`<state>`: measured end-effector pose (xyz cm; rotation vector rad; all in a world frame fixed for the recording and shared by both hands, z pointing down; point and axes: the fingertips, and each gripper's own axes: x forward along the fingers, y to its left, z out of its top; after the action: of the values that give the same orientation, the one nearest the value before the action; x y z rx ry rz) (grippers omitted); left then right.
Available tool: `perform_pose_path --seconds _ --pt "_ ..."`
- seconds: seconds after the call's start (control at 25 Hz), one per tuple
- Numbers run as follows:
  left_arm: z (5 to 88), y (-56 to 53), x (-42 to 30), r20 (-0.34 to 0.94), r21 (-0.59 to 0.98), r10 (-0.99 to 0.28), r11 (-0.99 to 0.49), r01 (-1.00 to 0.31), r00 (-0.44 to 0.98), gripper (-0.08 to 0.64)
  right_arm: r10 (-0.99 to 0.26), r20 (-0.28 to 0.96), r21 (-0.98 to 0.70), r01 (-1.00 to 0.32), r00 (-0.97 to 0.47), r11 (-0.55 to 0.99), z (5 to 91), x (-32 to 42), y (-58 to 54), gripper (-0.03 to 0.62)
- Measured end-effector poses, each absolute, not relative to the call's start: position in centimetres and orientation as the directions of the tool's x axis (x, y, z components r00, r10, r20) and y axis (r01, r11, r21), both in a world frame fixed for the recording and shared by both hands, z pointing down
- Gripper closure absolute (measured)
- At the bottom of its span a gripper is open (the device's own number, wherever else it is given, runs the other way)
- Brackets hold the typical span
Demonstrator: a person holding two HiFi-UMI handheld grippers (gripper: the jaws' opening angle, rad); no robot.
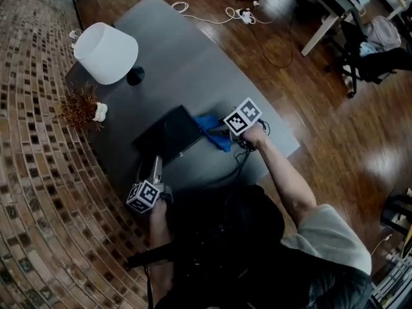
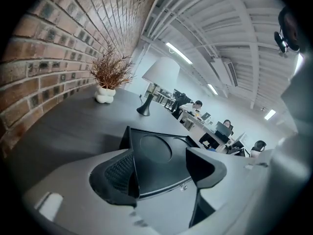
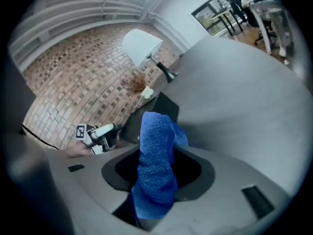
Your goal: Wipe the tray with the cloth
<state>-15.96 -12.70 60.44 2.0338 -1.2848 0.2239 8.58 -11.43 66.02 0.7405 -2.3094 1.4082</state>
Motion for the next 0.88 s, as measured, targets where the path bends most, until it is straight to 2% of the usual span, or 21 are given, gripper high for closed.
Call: perform_pose_path --seconds 0.08,0.16,0.24,0.4,0.6,0.68,0.76,0.8,0.88 --pt "60.4 -12.8 -16.2 0.487 0.475 -0.726 -0.247 -0.845 0.486 0.23 -0.333 0.56 -0.677 -0.651 -0.758 0.343 66.5 10.5 -13.2 0.413" --pt "60.4 -12.9 -16.3 0.483 0.476 -0.734 -0.238 -0.847 0.478 0.23 -0.461 0.518 -0.677 -0.675 -0.72 0.294 65.4 11.6 -17.8 0.413" --pt "60.4 -12.8 -16.2 0.482 0.479 -0.738 -0.229 -0.848 0.472 0.23 -0.528 0.484 -0.679 -0.68 -0.698 0.276 64.7 11.0 -22.1 0.413" --pt "60.3 -11.6 -15.8 0.482 0.514 -0.724 -0.223 -0.828 0.494 0.23 -0.445 0.524 -0.697 -0.666 -0.726 0.267 67.7 7.6 -23.5 0.413" --pt "59.8 -10.0 -15.2 0.464 0.577 -0.739 -0.167 -0.799 0.489 0.235 -0.401 0.449 -0.808 -0.555 -0.798 0.199 68.0 7.9 -16.6 0.413" --pt "59.6 -8.9 -14.9 0.454 0.621 -0.753 -0.116 -0.775 0.476 0.235 -0.29 0.456 -0.829 -0.52 -0.841 0.207 68.0 8.0 -11.7 0.413" --pt "59.7 -7.8 -14.6 0.452 0.667 -0.759 -0.061 -0.742 0.469 0.235 -0.196 0.506 -0.806 -0.542 -0.84 0.239 68.1 8.8 -8.0 0.413" --pt "59.8 -7.5 -14.5 0.449 0.692 -0.76 -0.036 -0.721 0.469 0.235 -0.201 0.541 -0.773 -0.577 -0.816 0.263 67.9 9.6 -7.9 0.413" --pt "60.4 -7.1 -14.5 0.442 0.736 -0.764 0.008 -0.677 0.471 0.244 -0.305 0.587 -0.673 -0.662 -0.75 0.33 66.3 11.2 -11.7 0.413"
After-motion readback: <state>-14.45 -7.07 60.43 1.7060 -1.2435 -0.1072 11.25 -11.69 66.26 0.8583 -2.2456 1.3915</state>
